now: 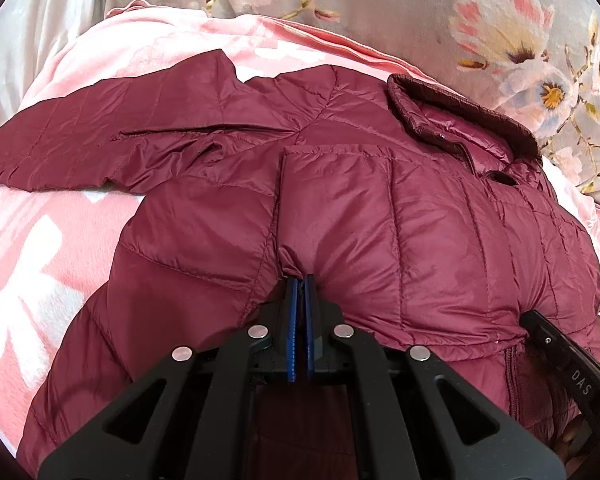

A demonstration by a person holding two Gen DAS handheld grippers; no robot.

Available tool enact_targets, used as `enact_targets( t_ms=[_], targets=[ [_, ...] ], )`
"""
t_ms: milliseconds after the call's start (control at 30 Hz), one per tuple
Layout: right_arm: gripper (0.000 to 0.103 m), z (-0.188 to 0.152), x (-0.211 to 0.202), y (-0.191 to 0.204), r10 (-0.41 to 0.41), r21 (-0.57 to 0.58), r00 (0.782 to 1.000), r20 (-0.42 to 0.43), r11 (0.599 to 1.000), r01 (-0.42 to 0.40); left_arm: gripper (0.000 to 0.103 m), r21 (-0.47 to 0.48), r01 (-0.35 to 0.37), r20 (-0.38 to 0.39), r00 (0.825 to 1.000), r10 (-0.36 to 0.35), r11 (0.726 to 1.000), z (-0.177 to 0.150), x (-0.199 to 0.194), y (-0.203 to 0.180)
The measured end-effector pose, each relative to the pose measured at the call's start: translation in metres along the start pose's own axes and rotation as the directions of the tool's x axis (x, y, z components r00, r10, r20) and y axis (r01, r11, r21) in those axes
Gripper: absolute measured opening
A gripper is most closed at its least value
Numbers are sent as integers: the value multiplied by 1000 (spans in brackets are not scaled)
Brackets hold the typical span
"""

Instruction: Fold large clothes

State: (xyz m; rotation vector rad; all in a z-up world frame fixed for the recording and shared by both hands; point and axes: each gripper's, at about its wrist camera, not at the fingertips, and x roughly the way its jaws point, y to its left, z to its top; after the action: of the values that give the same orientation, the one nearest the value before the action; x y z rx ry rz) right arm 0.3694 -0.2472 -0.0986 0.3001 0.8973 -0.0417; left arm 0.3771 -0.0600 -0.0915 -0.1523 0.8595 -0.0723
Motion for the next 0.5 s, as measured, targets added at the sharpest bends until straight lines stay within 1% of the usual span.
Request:
enact_targets(
  t_ms=[233, 400, 433, 467, 500],
  targets=[
    [0, 0, 3, 2, -19, -10, 1000, 3, 1000, 19, 3, -1, 1, 1, 1000, -1, 1000, 0, 0, 0],
    [0, 0, 4, 7, -53, -37, 999, 2, 998, 53, 3, -6, 9, -1, 1000, -9, 1000, 0, 0, 1],
    [0, 0, 4, 8, -58, -40, 998, 2, 998, 58, 4, -14, 18, -1, 1000, -18, 1000, 1, -1, 2],
    [0, 0, 4, 9, -64, -44, 998, 2, 997, 64, 9, -31, 30, 0, 1000, -30, 999, 1, -3, 6],
    [0, 0, 4, 10, -73, -51, 997, 3, 996, 73, 14, -76, 56, 11, 998, -55, 996, 3, -10, 16]
  ],
)
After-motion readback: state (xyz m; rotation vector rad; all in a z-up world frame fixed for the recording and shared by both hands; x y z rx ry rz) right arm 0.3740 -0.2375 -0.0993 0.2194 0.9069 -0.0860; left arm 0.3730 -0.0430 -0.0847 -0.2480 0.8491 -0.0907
